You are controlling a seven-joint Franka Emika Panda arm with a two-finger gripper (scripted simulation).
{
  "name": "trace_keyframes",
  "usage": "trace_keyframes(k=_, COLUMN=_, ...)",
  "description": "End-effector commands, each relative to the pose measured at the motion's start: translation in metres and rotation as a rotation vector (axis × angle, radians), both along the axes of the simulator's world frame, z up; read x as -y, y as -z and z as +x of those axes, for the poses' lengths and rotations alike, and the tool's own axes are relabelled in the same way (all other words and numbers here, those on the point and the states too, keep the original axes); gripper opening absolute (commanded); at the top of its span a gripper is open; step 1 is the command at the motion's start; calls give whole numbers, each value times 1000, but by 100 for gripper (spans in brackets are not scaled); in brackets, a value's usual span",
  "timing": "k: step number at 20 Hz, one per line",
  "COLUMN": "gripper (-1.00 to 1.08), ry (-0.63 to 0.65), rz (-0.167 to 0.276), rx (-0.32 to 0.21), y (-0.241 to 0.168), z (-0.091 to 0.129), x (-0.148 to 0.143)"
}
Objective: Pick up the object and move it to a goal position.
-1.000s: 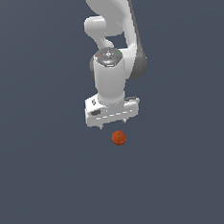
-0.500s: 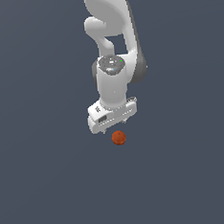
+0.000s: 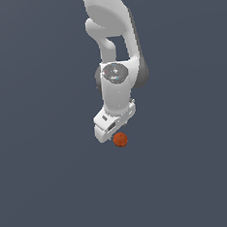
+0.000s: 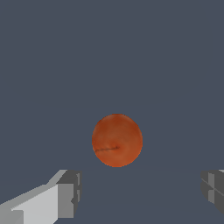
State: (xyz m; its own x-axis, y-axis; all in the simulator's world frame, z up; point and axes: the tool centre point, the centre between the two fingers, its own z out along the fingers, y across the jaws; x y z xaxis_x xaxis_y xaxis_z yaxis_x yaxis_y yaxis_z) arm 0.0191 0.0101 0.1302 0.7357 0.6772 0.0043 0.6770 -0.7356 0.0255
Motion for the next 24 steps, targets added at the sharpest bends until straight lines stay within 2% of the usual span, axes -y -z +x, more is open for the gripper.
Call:
trace_keyframes(k=1, gripper=100, ry=-74, rz=0, rx=-4, y=5, z=0, x=-2)
trace_keyframes(k=13, gripper=100, ry=-390, rz=6, rx=-20, y=25, z=-1, x=-10)
trace_keyframes(k=24, gripper=100, ry=-512, rz=10, rx=-24, y=33, z=-1, x=-13)
